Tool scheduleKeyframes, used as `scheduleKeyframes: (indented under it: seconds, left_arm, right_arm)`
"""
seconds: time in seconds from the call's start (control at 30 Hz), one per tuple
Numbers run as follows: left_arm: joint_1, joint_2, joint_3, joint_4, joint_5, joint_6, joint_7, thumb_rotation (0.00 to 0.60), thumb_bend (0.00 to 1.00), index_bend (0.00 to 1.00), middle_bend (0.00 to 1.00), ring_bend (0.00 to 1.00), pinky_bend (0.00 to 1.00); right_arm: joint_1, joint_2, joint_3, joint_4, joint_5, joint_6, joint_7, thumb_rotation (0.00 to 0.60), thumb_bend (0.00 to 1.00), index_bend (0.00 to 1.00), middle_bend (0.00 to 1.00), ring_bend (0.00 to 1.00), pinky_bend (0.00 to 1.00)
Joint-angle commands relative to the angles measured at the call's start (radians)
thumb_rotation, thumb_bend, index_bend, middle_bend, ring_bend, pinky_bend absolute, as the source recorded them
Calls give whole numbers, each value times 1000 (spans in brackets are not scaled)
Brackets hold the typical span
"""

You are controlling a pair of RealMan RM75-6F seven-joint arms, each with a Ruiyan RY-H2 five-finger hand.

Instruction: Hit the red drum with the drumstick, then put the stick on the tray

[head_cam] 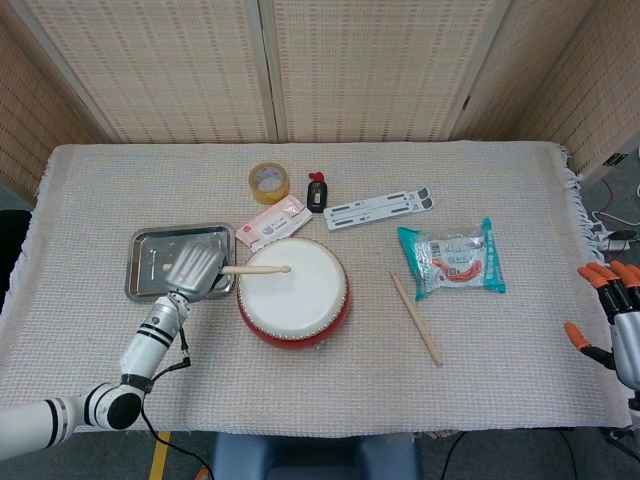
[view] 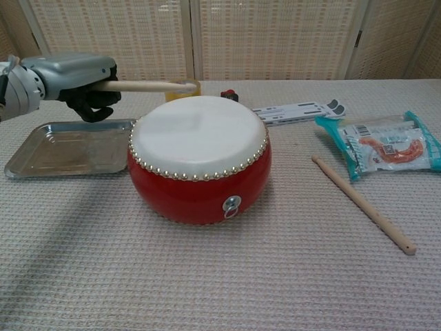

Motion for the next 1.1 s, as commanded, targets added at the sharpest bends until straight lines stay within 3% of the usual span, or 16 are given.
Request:
scheduleKeyframes:
  seconds: [0.03, 0.17, 0.27, 0.43, 0.53, 0.7, 0.87, 0.97, 1.1]
  left_arm:
    - [-18, -2, 25, 17, 4, -18, 47, 600, 800, 1000, 1000, 1000, 1000]
    - [-51, -31, 72, 64, -10, -32, 162, 600, 799, 1000, 1000, 1000, 1000]
    - [-62, -38, 77, 64, -32, -21, 199, 600, 799, 1000, 1000, 1000, 1000]
    - [-17, -11, 0, -17, -24, 23, -15, 600, 794, 1000, 1000, 1000, 1000]
    - [-11, 24, -7, -32, 4, -6, -91, 600, 789, 1000, 1000, 1000, 1000]
    - [-39, 13, 51, 17, 18, -52, -21, 600, 789, 1000, 1000, 1000, 1000]
    - [-67, -21, 106, 77, 4, -34, 145, 600, 790, 1000, 1000, 1000, 1000]
    - [-64, -16, 98, 54, -11, -21, 138, 600, 790, 1000, 1000, 1000, 1000]
    - [-41, 20, 53, -5, -9, -6, 16, 600, 789, 1000, 1000, 1000, 1000]
  right_arm:
    - [1, -2, 0, 2, 0, -2, 1, 600, 237, 179, 166, 65, 121]
    - [3, -4, -1, 4, 0, -6, 2, 600, 237, 179, 166, 65, 121]
    - [4, -3, 0, 4, 2, -7, 2, 600, 237, 179, 166, 65, 121]
    - [3, -2, 0, 4, 5, -7, 1, 600, 237, 179, 166, 65, 121]
    - [4, -4, -1, 2, 5, -9, -1, 600, 237, 179, 166, 65, 121]
    - [4, -5, -1, 0, 5, -9, -4, 600, 237, 179, 166, 65, 121]
    - [3, -4, -2, -4, 5, -10, -7, 600, 237, 179, 166, 65, 121]
    - [2, -2, -1, -5, 6, -7, -9, 600, 237, 179, 166, 65, 121]
    - [2, -3, -1, -6, 3, -6, -7, 600, 237, 179, 166, 65, 121]
